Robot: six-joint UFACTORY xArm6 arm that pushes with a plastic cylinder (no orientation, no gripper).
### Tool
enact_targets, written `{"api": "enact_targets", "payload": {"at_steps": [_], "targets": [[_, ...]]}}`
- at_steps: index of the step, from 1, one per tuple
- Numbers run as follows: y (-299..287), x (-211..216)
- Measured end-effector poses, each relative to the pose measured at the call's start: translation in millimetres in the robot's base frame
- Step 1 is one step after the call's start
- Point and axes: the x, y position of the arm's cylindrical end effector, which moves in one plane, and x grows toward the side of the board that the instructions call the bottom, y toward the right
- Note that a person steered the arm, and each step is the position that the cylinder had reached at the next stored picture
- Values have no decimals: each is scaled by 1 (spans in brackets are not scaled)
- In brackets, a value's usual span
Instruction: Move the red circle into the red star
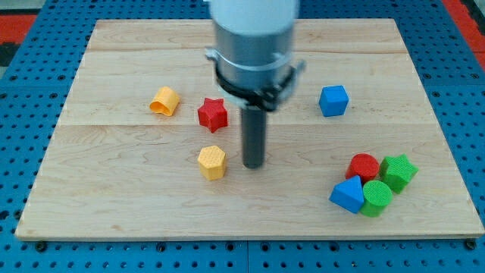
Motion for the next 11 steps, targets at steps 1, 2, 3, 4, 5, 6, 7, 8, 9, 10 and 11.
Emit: {"api": "enact_targets", "payload": {"at_steps": [1,2,3,4,5,6,7,8,9,10,11], "targets": [[-32,28],[-77,-42],[-61,-62],[-5,29],[90,73],[145,81],[203,53],[187,19],[102,-9],[28,-61],[-40,-100]]}}
